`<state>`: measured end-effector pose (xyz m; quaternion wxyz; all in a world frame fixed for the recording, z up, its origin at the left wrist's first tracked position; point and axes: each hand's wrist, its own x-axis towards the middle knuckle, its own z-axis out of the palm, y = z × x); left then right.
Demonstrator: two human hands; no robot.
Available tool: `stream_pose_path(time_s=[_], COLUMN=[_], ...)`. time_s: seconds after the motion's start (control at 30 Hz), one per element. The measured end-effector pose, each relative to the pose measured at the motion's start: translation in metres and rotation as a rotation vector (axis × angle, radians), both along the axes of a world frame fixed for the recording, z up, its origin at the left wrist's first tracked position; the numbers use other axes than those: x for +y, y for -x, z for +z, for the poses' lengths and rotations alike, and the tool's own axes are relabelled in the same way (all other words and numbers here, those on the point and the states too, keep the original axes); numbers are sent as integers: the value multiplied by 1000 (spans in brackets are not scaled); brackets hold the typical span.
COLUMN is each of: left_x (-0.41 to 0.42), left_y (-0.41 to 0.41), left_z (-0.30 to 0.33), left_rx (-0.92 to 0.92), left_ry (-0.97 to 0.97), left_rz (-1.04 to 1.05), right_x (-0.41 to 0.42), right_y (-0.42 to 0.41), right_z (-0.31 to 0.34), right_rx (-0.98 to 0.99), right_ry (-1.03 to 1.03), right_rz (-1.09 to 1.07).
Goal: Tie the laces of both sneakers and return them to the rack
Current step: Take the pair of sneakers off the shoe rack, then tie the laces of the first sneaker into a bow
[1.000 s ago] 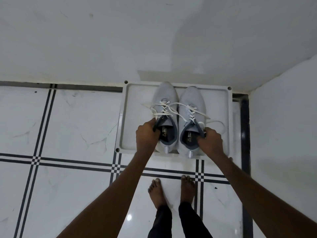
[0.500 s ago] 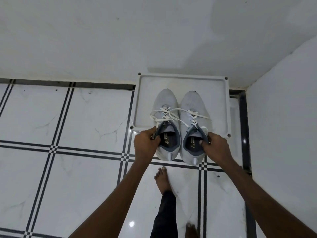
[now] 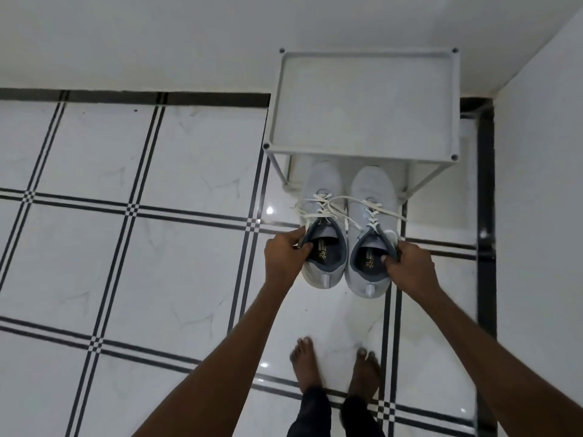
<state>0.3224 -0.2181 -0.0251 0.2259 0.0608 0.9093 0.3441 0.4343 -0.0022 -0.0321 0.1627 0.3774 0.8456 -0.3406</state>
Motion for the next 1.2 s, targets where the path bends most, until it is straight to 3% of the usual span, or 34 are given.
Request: stream_pose_path(time_s=[0.13,0.47,0.63,0.83,0.97,1.2], left_x=[-24,-57,-52,-56,-72,-106], left_y=[-21,-29,-20,-25,-23,-14], left_z=[-67,-305,-391,-427,-435,-448], left_rx=[-71,-47,-25,50,105,132], left_ry=[-1,47,50,-33,-56,-141], left_rz=[-17,-25,12,94,161,188], right_x=[-26,-63,-64,-70,-83,-142], right_y=[-22,-20,-8,-7,-2,40], right_z=[-61,-297,-381,-414,-409,-401], right_rx=[-57,-90,-51,22,35,354], right_ry=[30,48,1,-27,-263,-404], right_rz=[-28,-10,-41,-82,-93,-143])
